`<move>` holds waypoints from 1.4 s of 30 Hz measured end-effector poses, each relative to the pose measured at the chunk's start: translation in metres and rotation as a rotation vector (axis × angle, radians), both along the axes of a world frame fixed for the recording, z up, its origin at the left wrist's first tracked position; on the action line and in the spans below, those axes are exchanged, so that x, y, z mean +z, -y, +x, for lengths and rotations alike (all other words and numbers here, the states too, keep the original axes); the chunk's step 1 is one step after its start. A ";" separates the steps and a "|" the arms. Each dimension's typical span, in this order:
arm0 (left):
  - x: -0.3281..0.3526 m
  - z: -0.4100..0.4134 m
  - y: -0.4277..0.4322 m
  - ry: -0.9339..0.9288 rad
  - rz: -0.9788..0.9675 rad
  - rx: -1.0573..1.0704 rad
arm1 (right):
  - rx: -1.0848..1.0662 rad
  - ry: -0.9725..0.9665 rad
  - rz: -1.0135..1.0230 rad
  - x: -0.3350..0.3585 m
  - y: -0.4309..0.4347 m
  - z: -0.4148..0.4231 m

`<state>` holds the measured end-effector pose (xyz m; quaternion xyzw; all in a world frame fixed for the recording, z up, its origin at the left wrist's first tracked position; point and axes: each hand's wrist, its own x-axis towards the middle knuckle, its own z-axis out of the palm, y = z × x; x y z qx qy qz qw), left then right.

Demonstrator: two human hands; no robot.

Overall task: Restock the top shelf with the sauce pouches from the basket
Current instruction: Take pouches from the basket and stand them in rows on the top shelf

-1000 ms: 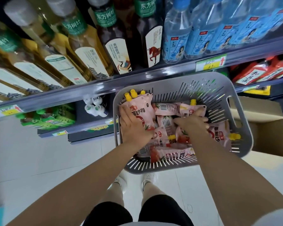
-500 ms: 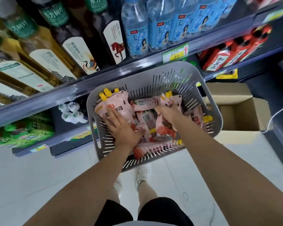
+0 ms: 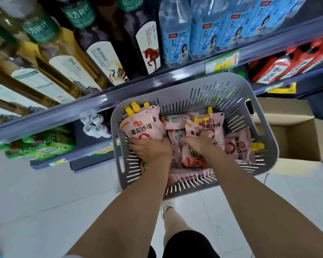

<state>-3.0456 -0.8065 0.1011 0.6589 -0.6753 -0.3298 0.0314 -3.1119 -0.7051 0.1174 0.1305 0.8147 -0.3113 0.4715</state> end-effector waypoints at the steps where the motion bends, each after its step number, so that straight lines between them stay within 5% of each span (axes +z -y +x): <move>1: -0.002 0.004 -0.001 -0.003 -0.014 -0.044 | 0.051 0.006 0.030 0.000 0.003 0.002; 6: 0.002 0.016 0.002 -0.087 -0.070 -0.125 | 0.109 -0.016 0.086 0.003 0.008 0.003; 16: 0.046 0.006 -0.022 -0.428 0.258 0.000 | -0.024 -0.178 0.146 0.029 0.001 0.002; 29: 0.149 0.094 0.046 -0.661 -0.037 -0.691 | -0.070 -0.518 0.187 0.152 0.040 0.062; 38: 0.255 0.244 0.185 -0.792 -0.389 -0.531 | 0.201 -0.909 -0.039 0.299 0.157 0.200; 42: 0.302 0.308 0.252 -0.702 -0.573 -0.456 | 0.246 -1.035 -0.159 0.357 0.217 0.254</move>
